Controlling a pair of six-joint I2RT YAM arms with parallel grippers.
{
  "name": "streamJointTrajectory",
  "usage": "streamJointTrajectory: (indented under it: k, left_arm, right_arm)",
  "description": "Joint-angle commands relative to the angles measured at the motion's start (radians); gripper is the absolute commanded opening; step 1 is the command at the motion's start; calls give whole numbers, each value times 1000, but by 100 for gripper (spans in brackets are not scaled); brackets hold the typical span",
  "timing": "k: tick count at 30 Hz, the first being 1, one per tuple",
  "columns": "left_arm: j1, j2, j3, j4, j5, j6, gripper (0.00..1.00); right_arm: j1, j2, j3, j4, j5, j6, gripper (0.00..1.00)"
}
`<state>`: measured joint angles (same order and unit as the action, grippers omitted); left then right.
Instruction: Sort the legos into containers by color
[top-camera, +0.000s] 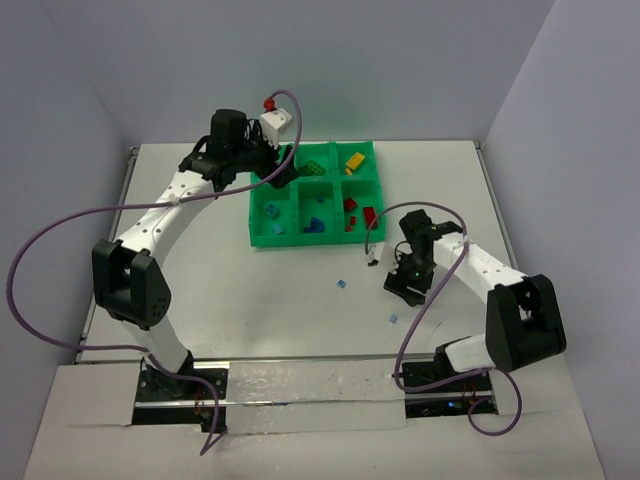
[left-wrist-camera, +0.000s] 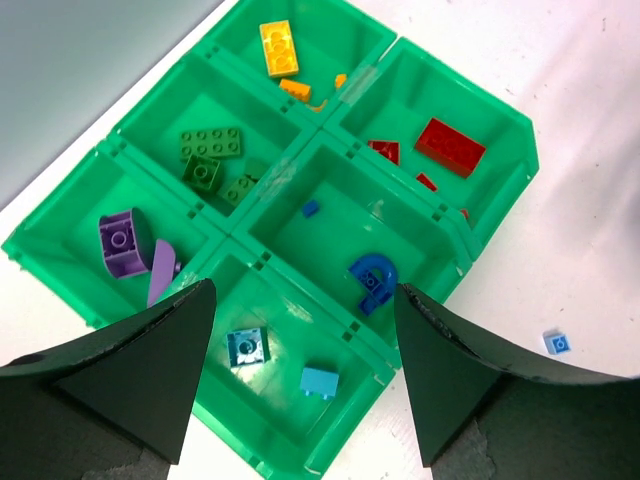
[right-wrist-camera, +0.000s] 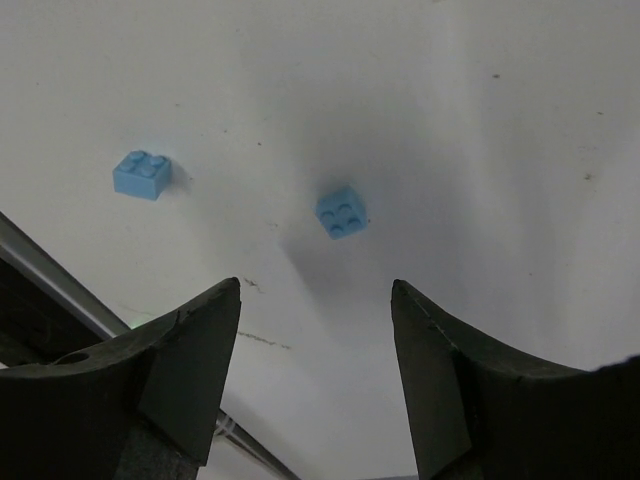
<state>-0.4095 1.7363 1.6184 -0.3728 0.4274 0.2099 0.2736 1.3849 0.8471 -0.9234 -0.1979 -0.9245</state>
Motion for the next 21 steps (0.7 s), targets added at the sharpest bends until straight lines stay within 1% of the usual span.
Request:
streamJointTrajectory:
  k: [1, 4, 11, 18, 21]
  left_arm:
    - [9, -70, -23, 28, 20, -28, 82]
    - [11, -88, -44, 31, 9, -27, 82]
    - [15, -114, -69, 34, -14, -33, 82]
    - [17, -139, -106, 51, -36, -43, 82]
    - [17, -148, -117, 55, -46, -46, 83]
  right_arm:
    - [1, -96, -81, 89, -51, -215, 72]
    - [-4, -156, -144, 164, -80, -357, 71]
    - [-19, -142, -135, 227, -144, -467, 66]
    - [-45, -48, -74, 147, -146, -587, 63]
    - [-49, -20, -58, 107, -144, -610, 63]
